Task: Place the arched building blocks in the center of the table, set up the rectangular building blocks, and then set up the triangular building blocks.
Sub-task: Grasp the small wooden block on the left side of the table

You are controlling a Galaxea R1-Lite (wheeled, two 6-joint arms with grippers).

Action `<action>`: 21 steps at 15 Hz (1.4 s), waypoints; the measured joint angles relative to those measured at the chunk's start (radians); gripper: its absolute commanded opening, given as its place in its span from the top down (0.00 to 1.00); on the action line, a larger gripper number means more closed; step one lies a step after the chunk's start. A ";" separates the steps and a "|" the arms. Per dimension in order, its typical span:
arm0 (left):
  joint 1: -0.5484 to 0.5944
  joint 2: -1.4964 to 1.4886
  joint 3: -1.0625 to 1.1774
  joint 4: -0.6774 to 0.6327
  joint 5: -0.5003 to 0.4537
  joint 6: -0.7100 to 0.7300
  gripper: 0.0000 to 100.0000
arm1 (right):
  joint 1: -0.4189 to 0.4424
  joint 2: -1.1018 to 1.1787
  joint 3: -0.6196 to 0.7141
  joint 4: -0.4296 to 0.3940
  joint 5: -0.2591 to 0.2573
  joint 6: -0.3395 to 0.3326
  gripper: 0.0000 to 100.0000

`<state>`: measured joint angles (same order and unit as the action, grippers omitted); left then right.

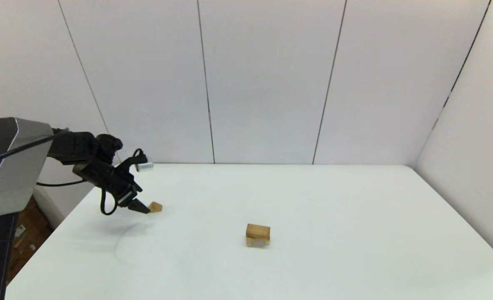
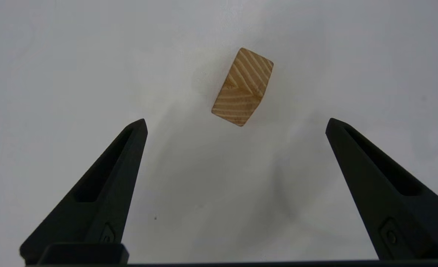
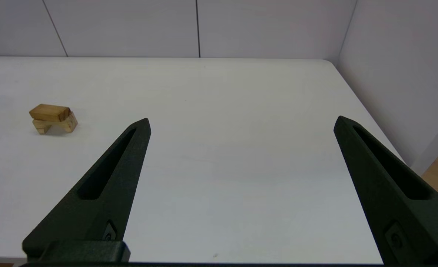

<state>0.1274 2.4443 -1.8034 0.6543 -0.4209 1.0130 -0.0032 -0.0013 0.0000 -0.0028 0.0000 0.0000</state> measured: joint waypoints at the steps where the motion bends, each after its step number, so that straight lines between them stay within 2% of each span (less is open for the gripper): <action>1: -0.003 0.012 -0.018 0.005 -0.005 0.000 0.00 | 0.000 0.000 0.000 0.000 0.000 0.000 0.00; 8: -0.036 0.052 -0.044 0.030 -0.008 0.007 0.00 | 0.000 0.000 0.000 0.000 0.000 0.000 0.00; 14: -0.040 0.083 -0.136 0.143 -0.006 0.114 0.00 | 0.000 0.000 0.000 0.000 0.000 0.000 0.00; 21: -0.040 0.126 -0.158 0.141 -0.001 0.171 0.00 | 0.000 0.000 0.000 0.000 0.000 0.000 0.00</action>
<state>0.0870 2.5698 -1.9617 0.7957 -0.4223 1.1845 -0.0032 -0.0013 0.0000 -0.0028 0.0000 0.0000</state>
